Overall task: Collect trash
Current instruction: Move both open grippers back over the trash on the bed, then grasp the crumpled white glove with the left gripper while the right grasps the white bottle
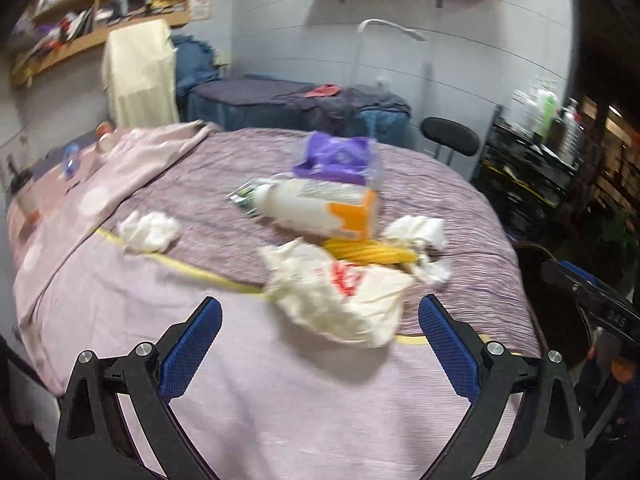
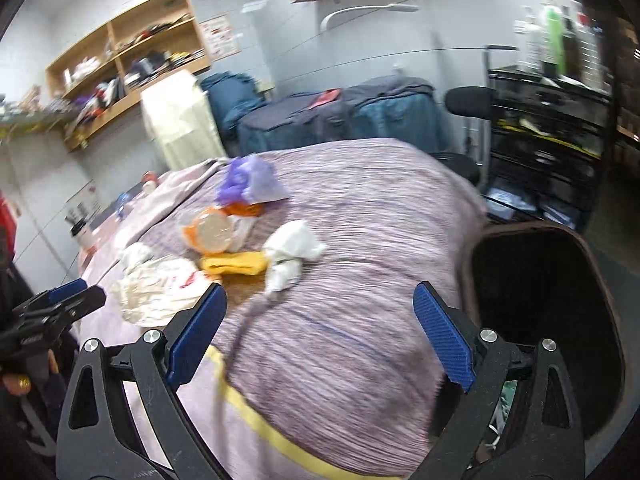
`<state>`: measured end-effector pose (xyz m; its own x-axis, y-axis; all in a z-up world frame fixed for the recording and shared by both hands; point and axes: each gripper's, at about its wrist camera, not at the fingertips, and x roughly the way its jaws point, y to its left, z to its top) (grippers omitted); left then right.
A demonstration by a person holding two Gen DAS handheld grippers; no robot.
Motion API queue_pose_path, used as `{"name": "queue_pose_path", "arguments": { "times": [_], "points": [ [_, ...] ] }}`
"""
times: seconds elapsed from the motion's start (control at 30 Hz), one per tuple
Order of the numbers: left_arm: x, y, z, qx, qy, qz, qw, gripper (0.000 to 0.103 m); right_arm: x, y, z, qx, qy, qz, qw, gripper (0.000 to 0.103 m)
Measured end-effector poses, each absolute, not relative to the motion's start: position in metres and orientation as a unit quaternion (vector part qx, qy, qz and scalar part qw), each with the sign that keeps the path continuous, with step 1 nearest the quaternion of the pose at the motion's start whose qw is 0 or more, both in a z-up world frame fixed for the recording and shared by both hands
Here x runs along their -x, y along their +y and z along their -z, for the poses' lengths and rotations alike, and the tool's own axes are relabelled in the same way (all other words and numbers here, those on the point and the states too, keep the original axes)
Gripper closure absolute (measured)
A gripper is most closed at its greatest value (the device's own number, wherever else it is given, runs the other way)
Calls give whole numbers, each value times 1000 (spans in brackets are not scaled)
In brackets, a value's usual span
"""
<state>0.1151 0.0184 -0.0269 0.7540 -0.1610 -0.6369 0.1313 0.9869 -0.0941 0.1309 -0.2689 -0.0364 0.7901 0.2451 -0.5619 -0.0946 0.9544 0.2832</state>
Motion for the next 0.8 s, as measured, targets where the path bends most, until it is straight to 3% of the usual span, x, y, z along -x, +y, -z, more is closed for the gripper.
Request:
{"name": "queue_pose_path", "arguments": {
  "times": [0.37, 0.8],
  "points": [
    [-158, 63, 55, 118, 407, 116, 898, 6, -151, -217, 33, -85, 326, -142, 931, 10],
    [-153, 54, 41, 179, 397, 176, 883, 7, -161, -213, 33, -79, 331, -121, 933, 10]
  ]
}}
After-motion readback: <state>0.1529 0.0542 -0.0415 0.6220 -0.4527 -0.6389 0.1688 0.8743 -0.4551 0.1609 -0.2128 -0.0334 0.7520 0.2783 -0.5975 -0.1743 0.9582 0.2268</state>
